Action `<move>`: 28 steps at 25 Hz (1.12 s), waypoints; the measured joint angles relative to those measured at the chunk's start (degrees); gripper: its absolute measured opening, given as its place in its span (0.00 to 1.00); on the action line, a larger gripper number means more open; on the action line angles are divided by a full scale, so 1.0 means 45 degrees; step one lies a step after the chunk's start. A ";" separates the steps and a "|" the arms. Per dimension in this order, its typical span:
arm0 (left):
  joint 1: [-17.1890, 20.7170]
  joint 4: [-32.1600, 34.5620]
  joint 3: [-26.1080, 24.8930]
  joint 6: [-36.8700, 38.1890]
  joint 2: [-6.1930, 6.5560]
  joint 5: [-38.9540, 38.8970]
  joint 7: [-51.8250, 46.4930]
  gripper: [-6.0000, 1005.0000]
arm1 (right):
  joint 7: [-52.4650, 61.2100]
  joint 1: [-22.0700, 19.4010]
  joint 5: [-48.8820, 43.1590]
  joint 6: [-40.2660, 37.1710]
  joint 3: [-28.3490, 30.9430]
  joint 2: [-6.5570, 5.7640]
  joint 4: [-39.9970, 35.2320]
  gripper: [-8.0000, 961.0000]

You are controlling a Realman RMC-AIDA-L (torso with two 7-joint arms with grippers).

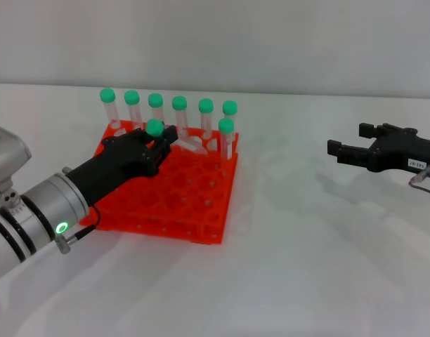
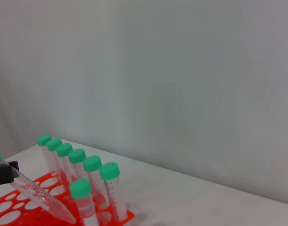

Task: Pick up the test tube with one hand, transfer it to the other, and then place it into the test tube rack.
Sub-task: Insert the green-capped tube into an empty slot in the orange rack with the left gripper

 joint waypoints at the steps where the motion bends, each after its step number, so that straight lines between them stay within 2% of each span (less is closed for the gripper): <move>1: 0.0015 -0.0002 -0.0010 0.0003 0.0000 -0.0002 0.0006 0.29 | 0.0000 0.0001 0.0000 0.0003 0.0000 -0.0001 0.0000 0.89; 28: -0.0076 -0.0127 -0.0093 -0.0561 0.0020 -0.0053 -0.0052 0.32 | 0.0020 -0.0020 0.0000 0.0067 -0.0020 -0.0019 0.0018 0.89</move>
